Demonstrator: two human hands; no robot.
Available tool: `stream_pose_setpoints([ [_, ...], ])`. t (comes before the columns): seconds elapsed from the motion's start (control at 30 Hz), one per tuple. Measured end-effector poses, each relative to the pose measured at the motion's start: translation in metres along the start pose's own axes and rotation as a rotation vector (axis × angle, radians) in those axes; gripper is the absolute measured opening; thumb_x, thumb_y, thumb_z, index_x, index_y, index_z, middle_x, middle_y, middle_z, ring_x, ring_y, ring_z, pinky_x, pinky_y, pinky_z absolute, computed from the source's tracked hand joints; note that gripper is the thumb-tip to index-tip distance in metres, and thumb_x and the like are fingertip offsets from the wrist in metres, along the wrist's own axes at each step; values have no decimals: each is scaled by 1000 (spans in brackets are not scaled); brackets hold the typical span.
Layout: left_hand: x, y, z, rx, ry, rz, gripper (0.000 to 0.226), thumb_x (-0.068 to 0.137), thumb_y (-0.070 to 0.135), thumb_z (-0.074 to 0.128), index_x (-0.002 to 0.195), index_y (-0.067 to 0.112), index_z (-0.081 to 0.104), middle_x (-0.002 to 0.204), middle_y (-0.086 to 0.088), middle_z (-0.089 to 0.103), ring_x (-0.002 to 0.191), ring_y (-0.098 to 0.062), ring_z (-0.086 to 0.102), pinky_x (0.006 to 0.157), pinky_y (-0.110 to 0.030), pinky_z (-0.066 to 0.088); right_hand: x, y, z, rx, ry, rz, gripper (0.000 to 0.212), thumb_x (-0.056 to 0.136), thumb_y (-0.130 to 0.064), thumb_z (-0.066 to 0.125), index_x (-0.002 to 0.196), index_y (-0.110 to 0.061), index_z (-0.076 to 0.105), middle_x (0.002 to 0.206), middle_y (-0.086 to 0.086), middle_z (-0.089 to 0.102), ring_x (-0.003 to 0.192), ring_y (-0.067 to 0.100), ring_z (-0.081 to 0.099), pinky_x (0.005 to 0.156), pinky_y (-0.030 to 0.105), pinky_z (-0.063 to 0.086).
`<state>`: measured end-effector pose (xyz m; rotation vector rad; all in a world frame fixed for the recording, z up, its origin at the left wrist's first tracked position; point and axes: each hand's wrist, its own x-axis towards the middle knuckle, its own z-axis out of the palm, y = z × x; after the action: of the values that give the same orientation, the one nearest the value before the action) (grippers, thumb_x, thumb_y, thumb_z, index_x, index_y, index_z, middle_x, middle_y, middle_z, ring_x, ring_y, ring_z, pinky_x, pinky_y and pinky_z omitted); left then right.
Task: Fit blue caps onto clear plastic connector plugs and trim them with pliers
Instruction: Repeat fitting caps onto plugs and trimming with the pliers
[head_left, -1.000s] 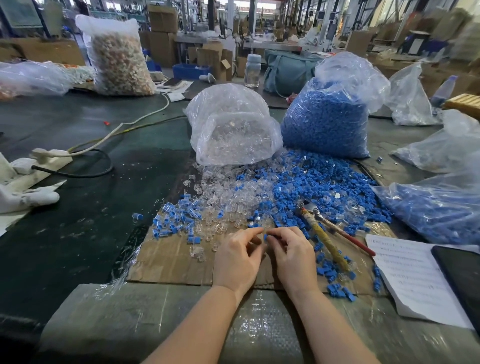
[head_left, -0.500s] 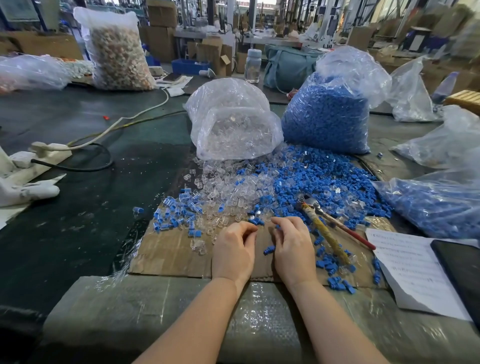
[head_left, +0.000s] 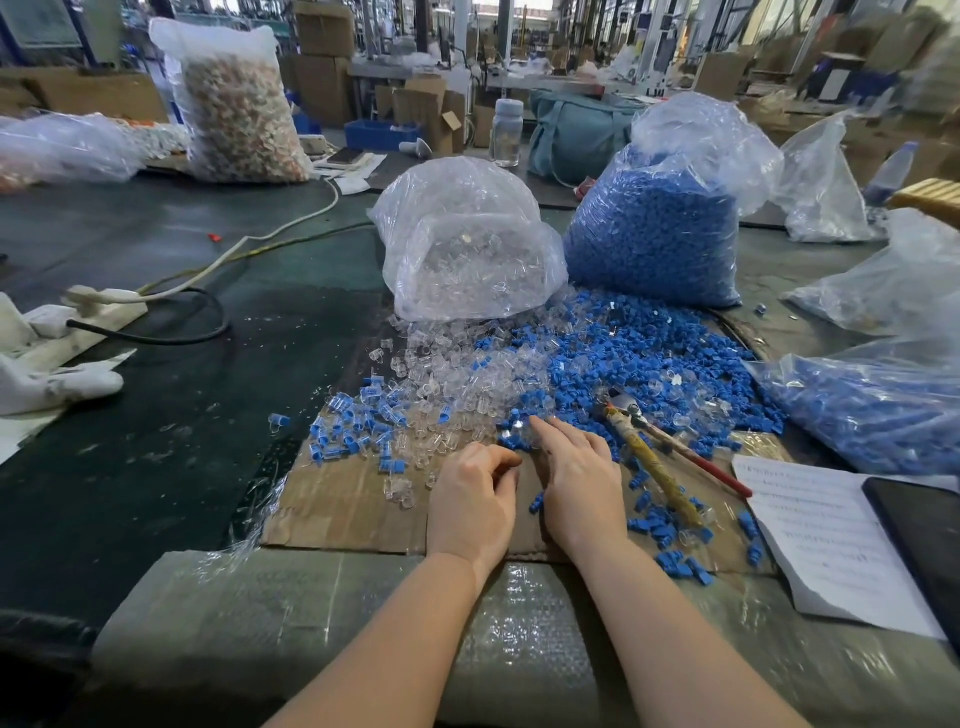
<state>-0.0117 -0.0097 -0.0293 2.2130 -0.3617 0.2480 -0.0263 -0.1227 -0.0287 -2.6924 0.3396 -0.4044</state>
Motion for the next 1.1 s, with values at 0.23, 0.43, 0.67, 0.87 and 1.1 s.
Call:
stream_pose_setpoints([
  [0.23,0,-1,1,11,-2,1,16,89,16,59,102,18,68,97,7,62,96,-10,51,80,-13,33,-4,1,1,133,166,9,26,96,-12,47,116,-19,62,112,-3,60,103,17,45,87,30,35],
  [0.43,0,0,0,0,1,1,15,89,15,59,100,17,68,94,8,60,96,-10,52,82,-15,36,-10,1,-1,181,198,38,12,93,-14,54,99,-17,64,99,-4,61,92,14,45,81,31,40],
  [0.67,0,1,-1,-7,-6,1,16,89,15,59,103,18,67,90,14,52,96,-9,51,85,-18,40,-14,0,-2,201,207,23,10,93,-15,55,95,-16,64,93,-5,63,89,13,45,77,29,38],
  [0.87,-1,2,-1,-22,20,2,12,88,16,60,98,18,67,86,14,52,91,-9,50,79,-15,37,-14,1,-2,236,276,52,17,93,-9,52,103,-13,66,95,-1,66,91,14,46,79,26,38],
  [1.1,-4,5,-2,55,-104,147,19,76,39,71,87,25,68,87,11,59,88,-9,47,85,-28,39,-14,2,-2,290,284,78,20,93,-8,51,105,-14,66,97,-4,63,91,7,41,77,19,31],
])
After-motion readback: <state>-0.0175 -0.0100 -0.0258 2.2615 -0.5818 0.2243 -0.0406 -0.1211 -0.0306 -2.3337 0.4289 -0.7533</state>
